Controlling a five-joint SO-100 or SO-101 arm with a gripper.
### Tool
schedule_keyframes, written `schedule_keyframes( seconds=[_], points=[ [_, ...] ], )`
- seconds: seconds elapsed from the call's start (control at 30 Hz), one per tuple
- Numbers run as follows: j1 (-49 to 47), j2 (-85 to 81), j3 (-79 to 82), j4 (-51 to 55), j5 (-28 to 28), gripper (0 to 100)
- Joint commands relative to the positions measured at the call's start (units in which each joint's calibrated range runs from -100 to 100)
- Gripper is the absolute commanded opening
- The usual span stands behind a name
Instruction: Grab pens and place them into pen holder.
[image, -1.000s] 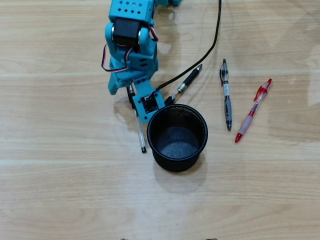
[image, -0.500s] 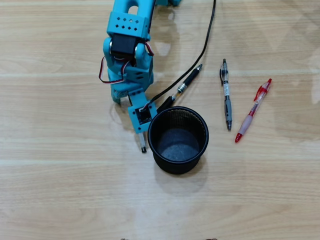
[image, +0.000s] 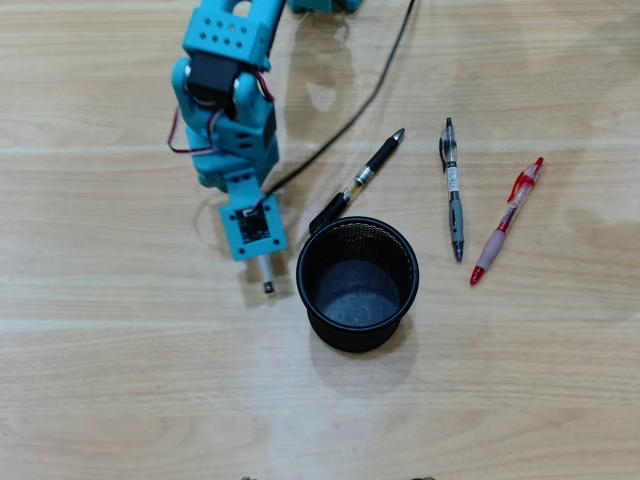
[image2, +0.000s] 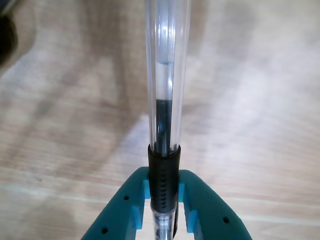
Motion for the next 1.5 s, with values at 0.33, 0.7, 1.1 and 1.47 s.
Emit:
schedule_keyframes(
  seconds=[0.33, 0.7, 1.1, 1.47],
  points=[
    [-12.63, -15.88, -23.35, -6.39, -12.62, 2],
    [-24.25, -14.95, 2.27, -62.08, -24.12, 2],
    [-21.02, -14.95, 13.68, -63.63, -23.86, 2],
    [-19.65, -19.85, 21.92, -63.80, -21.76, 7]
  ],
)
